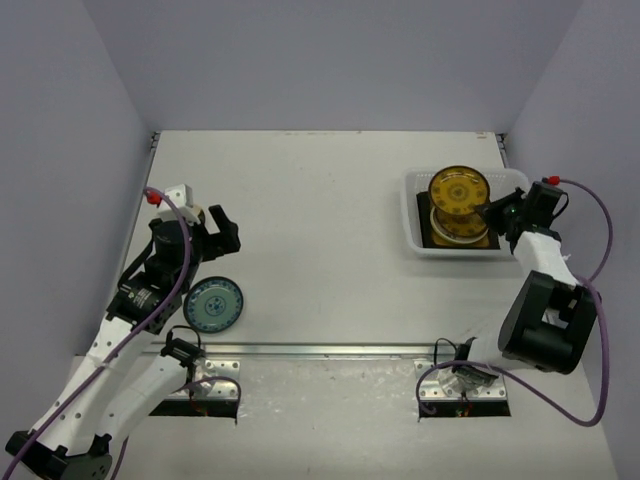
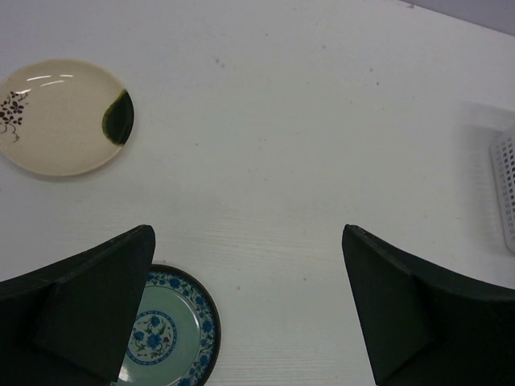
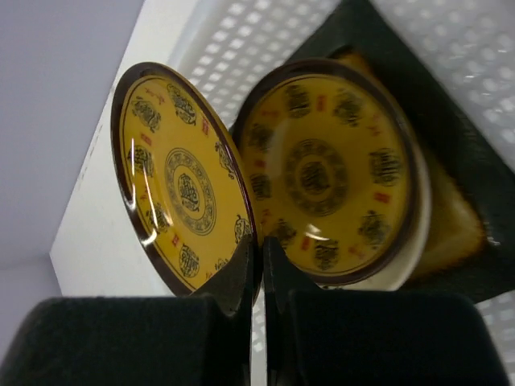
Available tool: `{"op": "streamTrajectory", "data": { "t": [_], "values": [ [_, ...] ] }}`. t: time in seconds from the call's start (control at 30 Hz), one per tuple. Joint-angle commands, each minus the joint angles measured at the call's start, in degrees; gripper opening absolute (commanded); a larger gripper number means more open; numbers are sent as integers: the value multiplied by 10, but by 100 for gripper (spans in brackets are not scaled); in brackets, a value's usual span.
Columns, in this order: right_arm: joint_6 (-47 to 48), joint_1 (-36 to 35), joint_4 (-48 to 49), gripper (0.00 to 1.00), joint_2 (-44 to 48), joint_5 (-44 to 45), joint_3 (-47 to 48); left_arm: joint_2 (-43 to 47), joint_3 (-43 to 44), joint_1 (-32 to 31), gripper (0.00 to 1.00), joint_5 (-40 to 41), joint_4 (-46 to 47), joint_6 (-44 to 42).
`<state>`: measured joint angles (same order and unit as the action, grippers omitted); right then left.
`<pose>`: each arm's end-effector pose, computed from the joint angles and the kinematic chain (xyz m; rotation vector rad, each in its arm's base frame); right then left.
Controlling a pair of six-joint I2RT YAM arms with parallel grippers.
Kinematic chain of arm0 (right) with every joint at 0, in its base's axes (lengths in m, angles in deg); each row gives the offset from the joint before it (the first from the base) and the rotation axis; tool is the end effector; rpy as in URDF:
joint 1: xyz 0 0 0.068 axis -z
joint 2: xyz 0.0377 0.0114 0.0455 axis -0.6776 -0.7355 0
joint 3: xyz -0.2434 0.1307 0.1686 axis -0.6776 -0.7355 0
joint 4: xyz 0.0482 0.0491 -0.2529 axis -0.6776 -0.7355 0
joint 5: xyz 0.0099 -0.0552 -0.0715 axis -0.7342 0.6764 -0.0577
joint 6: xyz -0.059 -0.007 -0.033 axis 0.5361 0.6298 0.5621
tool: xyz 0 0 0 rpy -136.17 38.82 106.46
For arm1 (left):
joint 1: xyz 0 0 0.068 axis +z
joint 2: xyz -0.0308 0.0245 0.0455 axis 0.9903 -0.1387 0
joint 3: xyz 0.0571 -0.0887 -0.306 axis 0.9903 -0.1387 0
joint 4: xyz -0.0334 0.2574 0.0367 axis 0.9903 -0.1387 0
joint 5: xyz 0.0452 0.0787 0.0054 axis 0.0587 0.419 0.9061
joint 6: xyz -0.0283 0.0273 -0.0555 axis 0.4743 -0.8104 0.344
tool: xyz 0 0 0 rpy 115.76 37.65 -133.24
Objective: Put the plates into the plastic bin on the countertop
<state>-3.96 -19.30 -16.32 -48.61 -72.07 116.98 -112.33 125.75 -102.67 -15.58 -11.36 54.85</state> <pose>0.2902 -0.1086 0.2627 1.1673 1.8687 0.5654 0.1167 -0.0240 0.3486 -0.2261 1.9353 -0.1323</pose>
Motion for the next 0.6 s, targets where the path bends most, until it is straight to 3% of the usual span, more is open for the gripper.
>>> {"op": "streamTrajectory", "data": {
  "t": [0.0,0.17,0.27,0.3,0.33,0.37,0.57],
  "values": [
    [-49,18,14,0,-29,15,25,-5,0,3,100,-23,32,-12],
    [-54,38,22,0,-43,28,0,-6,-2,2,100,-31,33,-14],
    [-52,42,32,7,-39,37,-18,-7,-3,2,100,-38,35,-15],
    [-48,42,33,12,-34,38,-20,-7,-3,2,100,-41,36,-16],
    [-48,43,30,37,-28,37,-23,-7,-3,2,100,-42,36,-16],
    [-47,43,28,55,-20,35,-27,-7,-3,2,100,-43,36,-17],
    [-37,42,11,84,61,13,-38,-7,-1,2,100,-40,35,-17]
  ]
}}
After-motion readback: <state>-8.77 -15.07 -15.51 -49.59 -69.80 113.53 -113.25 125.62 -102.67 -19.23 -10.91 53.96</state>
